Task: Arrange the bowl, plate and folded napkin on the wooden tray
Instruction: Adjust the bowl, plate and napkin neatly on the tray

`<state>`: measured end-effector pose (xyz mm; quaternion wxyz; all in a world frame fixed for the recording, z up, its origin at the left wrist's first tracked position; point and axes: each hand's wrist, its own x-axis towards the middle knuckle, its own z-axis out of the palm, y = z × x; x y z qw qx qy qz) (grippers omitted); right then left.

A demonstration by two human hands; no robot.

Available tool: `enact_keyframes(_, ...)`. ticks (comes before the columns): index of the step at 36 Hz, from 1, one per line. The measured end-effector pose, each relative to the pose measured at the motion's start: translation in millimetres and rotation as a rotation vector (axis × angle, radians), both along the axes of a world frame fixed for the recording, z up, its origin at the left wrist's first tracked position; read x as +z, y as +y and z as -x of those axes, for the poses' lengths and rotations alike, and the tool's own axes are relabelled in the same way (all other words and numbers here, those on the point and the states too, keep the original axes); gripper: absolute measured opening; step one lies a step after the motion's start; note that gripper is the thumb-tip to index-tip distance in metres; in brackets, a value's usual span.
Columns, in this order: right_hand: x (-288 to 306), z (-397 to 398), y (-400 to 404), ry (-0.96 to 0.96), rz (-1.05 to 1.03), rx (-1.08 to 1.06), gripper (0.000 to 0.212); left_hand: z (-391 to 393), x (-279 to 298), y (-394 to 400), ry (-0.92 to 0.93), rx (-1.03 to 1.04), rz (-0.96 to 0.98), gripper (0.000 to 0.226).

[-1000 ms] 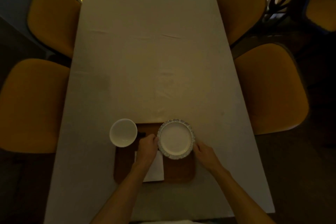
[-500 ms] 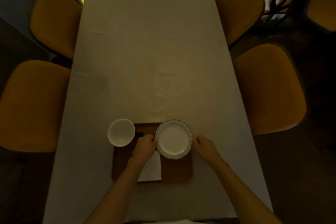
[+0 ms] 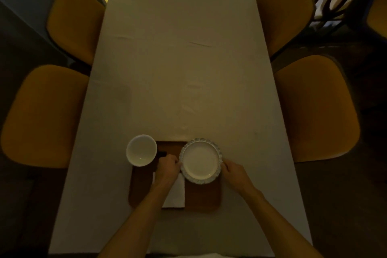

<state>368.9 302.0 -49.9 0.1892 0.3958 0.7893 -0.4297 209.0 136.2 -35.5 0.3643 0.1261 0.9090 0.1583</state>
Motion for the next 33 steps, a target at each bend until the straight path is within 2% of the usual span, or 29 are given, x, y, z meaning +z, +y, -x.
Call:
enact_keyframes(3,0.0,1.8,2.8,0.002,-0.011,0.024,0.033,-1.2,1.6,-1.3,0.002,0.020,-0.011,0.046)
enact_keyframes(7,5.4,2.1,1.5,0.005,-0.019,0.022,0.029,-4.8,1.7,-10.7,0.006,0.050,-0.056,0.026)
enact_keyframes(12,19.6,0.5,-4.7,0.008,-0.101,-0.071,0.038,-5.8,5.2,-37.3,0.071,0.075,-0.076,0.024)
enact_keyframes(16,32.0,5.2,-24.8,0.054,-0.055,-0.045,0.031,-5.2,13.4,-68.8,0.142,0.122,-0.131,0.019)
enact_keyframes(19,33.3,10.2,-47.7,0.072,-0.022,-0.006,0.033,-8.1,14.5,-91.1,0.127,0.137,-0.117,0.012)
enact_keyframes(24,26.7,15.1,-84.7,-0.008,0.030,0.030,0.037,-13.6,1.6,-111.2,0.026,0.131,-0.048,0.023)
enact_keyframes(28,23.3,14.0,-105.3,-0.105,0.077,0.077,0.035,-18.1,-6.8,-120.1,-0.018,0.045,0.005,0.029)
enact_keyframes(33,18.8,12.2,-129.3,-0.212,0.017,0.224,0.032,-15.3,-11.6,-125.6,-0.066,-0.019,0.042,0.030)
